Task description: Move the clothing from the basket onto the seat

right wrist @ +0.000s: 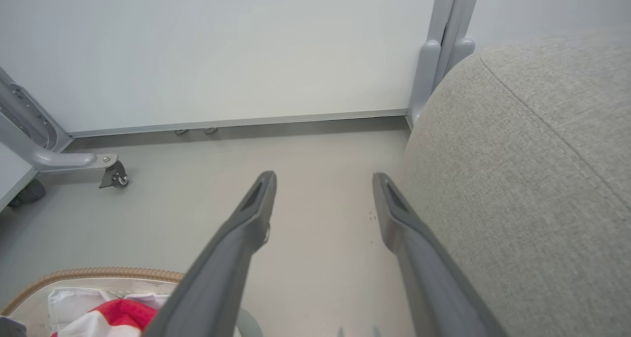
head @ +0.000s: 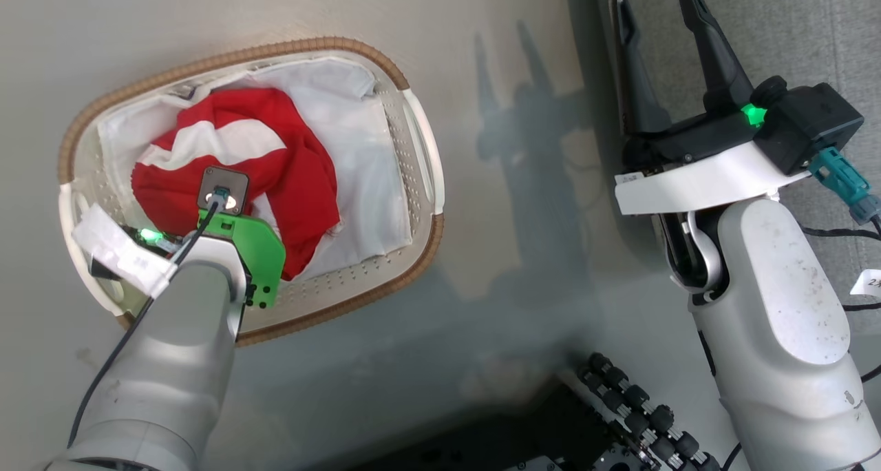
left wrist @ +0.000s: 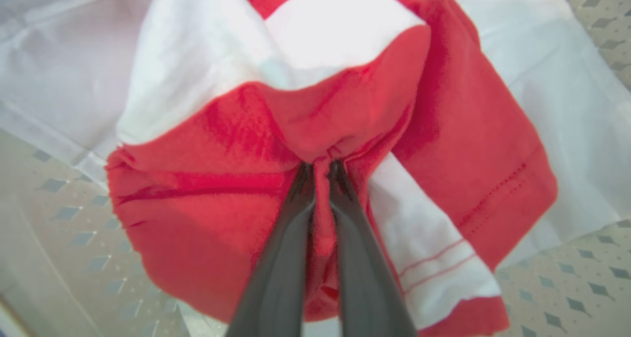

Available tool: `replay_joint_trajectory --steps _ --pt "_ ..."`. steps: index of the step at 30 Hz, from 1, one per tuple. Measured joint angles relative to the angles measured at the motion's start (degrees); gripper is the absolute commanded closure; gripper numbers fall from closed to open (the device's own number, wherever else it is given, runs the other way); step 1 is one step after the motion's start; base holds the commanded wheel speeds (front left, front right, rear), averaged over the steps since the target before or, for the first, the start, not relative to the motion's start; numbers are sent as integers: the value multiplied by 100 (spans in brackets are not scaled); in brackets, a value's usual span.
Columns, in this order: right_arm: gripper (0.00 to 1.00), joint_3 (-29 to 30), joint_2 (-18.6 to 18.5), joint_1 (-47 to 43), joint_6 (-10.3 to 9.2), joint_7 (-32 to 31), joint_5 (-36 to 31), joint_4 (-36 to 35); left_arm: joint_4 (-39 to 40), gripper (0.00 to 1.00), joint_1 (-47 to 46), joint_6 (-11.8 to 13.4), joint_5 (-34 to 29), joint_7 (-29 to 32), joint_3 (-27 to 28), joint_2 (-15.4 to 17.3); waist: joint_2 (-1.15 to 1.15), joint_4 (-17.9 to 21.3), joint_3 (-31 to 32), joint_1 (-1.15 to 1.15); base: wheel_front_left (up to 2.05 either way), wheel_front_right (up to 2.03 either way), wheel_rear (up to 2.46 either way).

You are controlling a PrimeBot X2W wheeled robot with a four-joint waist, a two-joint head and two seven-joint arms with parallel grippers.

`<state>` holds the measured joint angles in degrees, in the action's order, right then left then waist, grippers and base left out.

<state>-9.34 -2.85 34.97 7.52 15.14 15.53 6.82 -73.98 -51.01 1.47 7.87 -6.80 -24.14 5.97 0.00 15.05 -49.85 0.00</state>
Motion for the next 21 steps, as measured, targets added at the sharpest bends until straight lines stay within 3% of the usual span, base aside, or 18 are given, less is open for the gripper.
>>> replay_joint_trajectory --steps 13,21 --pt "0 -2 3 -533 0 0 -134 375 235 100 575 -333 341 -791 -1 -245 0 -141 1029 0 0 0 0" --pt "0 -10 5 -1024 0 0 -252 590 1379 100 1372 -374 582 -824 121 -299 0 -298 1830 0 0 0 0"
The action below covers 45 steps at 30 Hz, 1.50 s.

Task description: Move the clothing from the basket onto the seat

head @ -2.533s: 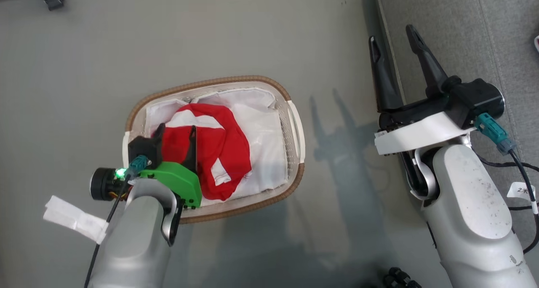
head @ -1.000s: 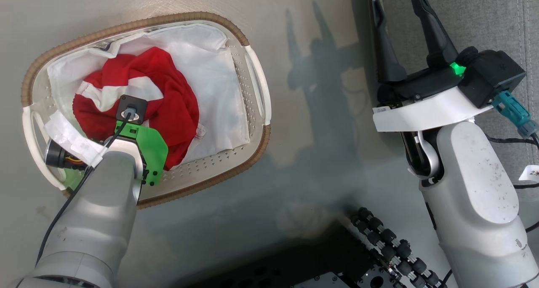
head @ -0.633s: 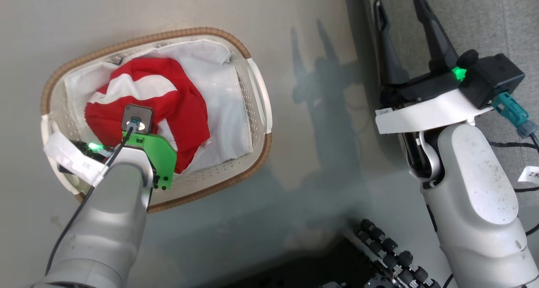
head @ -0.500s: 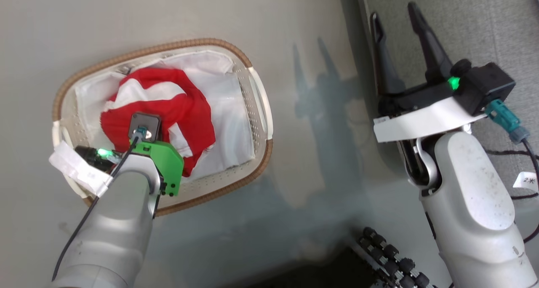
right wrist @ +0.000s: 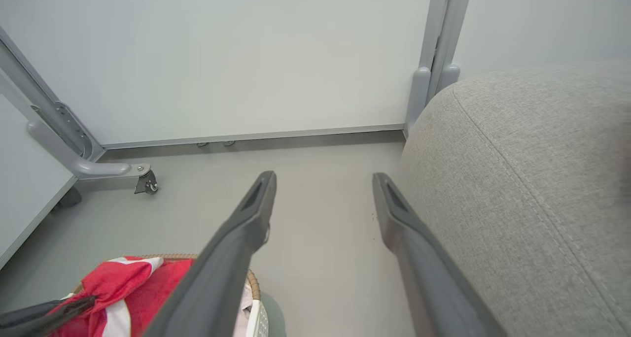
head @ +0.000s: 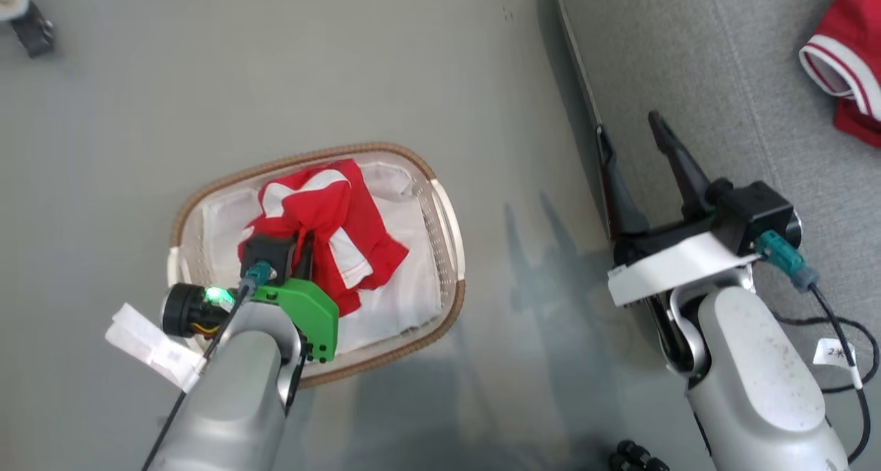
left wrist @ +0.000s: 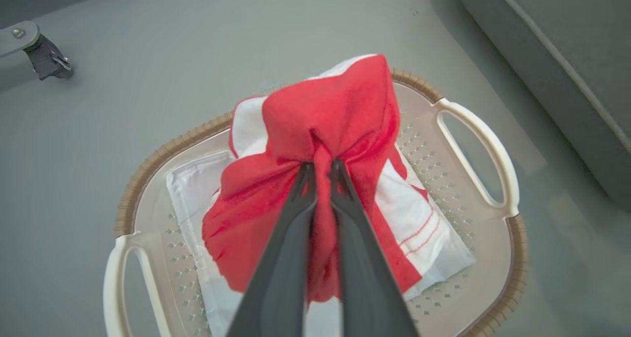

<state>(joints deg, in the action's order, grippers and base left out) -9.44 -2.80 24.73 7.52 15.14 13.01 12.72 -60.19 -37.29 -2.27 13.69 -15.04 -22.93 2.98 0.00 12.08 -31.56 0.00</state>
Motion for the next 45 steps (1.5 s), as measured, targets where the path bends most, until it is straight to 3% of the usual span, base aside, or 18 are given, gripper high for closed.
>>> replay_joint_trajectory --steps 15,25,37,45 --pt "0 82 -2 -839 0 0 -176 305 2368 100 1464 15 -21 -1 490 -10 0 -315 1444 0 0 0 0" --pt "0 91 -2 -1317 0 0 -215 449 3731 100 1886 -73 45 -9 548 -12 0 -502 2187 0 0 0 0" --pt "0 118 -1 -1640 0 0 -234 604 5036 100 1956 -82 180 -9 397 -13 0 -711 2680 0 0 0 0" --pt "0 -87 -4 -1701 0 0 -296 595 5330 100 1964 -41 244 -9 257 -13 0 -736 2737 0 0 0 0"
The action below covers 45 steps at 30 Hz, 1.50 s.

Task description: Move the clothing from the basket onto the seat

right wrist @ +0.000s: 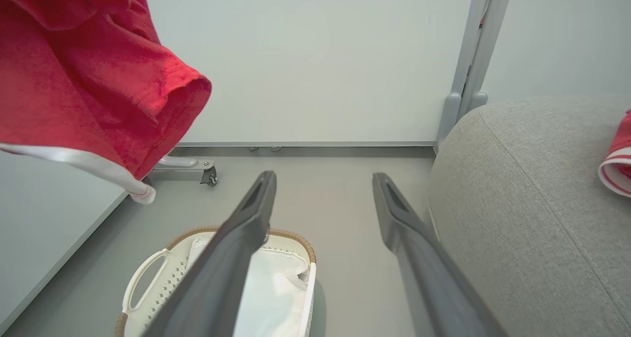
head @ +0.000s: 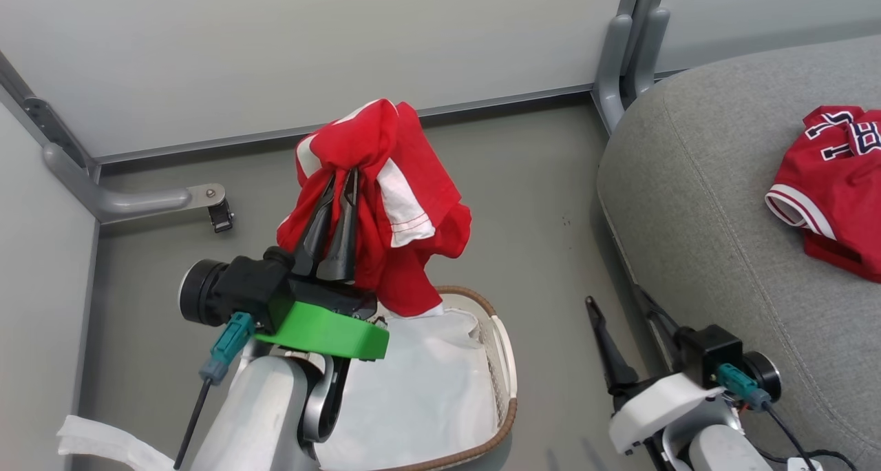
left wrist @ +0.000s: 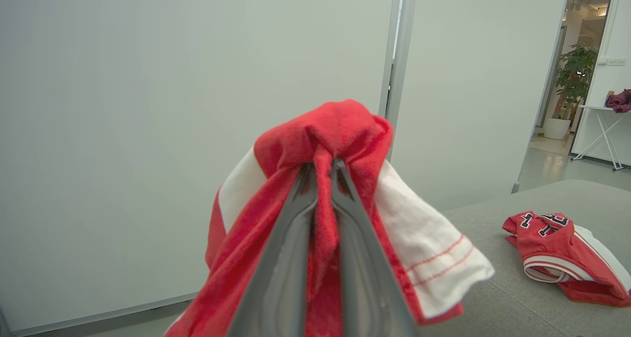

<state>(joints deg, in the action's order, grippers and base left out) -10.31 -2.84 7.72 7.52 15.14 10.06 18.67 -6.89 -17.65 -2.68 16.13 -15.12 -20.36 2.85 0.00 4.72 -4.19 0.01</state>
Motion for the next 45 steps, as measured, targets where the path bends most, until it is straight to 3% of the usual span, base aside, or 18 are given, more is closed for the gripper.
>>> replay_joint_trajectory --steps 7,17,27,34,35,36,37,38,42,44,45 --pt "0 -972 1 506 0 0 29 -469 51 100 2 24 88 0 -110 0 0 -38 -89 0 0 0 0" --pt "0 -2254 3 1640 0 0 580 -1160 -73 100 -14 69 159 0 -360 -1 0 -139 -215 0 0 0 0" --pt "0 -2827 1 2237 0 0 320 402 -51 100 -85 102 388 0 -811 -1 0 -364 -209 0 0 0 0" --pt "0 -2891 0 2458 0 0 471 759 -22 100 -121 125 537 0 -1194 -1 0 -570 -220 0 0 0 0" --pt "9 -2888 -1 2467 0 0 504 766 -20 100 -124 136 553 0 -1227 -1 0 -592 -222 0 0 0 0" --pt "55 -2888 1 2471 0 0 520 773 -20 100 -127 145 571 0 -1260 -1 0 -617 -225 0 0 0 0" --pt "85 -2898 1 2472 0 0 566 770 -29 100 -129 151 587 0 -1287 -1 0 -639 -229 0 0 0 0" --pt "100 -2904 0 2473 0 0 599 758 -38 100 -131 153 587 0 -1298 -1 0 -654 -233 0 0 0 0" --pt "100 -2776 2 2474 0 0 661 658 -115 100 -163 204 576 0 -1288 -1 0 -683 -278 0 0 0 0" --pt "100 -2703 4 2460 0 0 655 623 -126 52 -171 219 535 0 -1246 -1 0 -659 -292 0 0 0 0" --pt "100 -2657 3 2453 0 0 653 595 -163 0 -172 221 506 -2 -1233 -2 0 -638 -300 0 0 0 0"
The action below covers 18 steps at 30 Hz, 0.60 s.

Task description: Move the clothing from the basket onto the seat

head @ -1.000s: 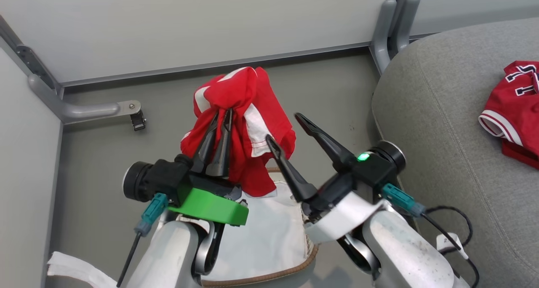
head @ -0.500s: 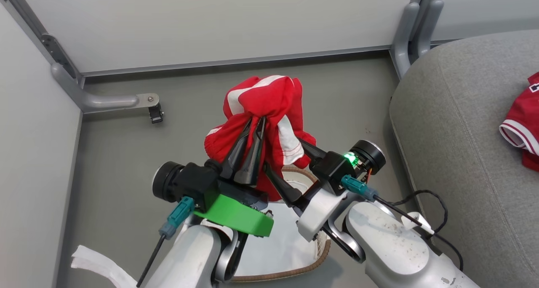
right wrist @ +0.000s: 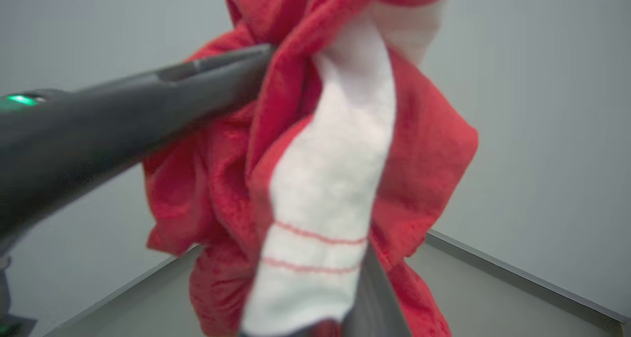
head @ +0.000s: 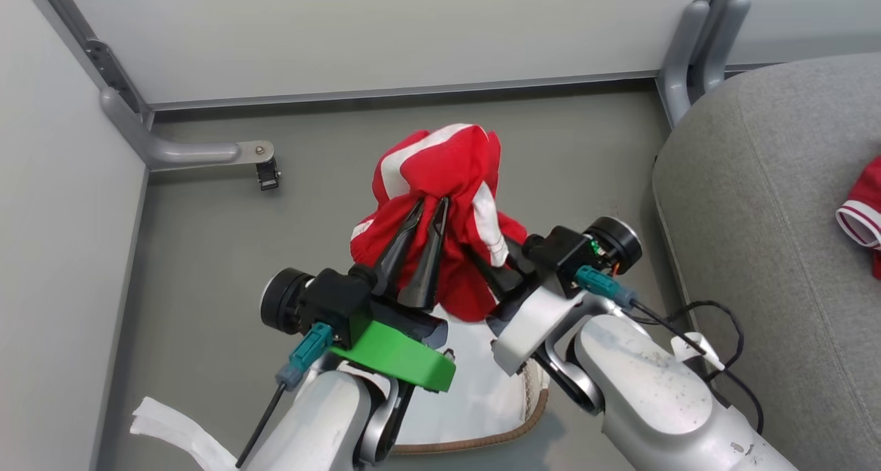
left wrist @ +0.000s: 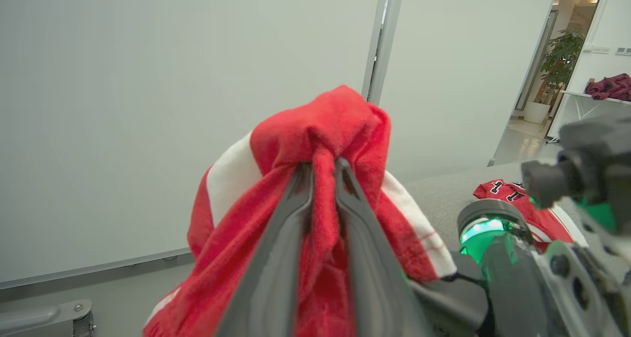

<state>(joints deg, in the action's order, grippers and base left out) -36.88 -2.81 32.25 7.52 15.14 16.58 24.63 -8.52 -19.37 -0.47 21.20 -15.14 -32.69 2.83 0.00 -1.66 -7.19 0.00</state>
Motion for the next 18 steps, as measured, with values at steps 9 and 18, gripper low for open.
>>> replay_joint_trajectory --steps 9,18 --pt "100 642 1 -249 0 -1 -89 -403 -265 0 37 -53 -332 0 256 -1 0 375 -88 0 0 0 0" --pt "100 1358 -4 -617 0 0 -166 -815 -450 0 167 -266 -692 1 599 -4 0 1190 -194 0 0 0 0"
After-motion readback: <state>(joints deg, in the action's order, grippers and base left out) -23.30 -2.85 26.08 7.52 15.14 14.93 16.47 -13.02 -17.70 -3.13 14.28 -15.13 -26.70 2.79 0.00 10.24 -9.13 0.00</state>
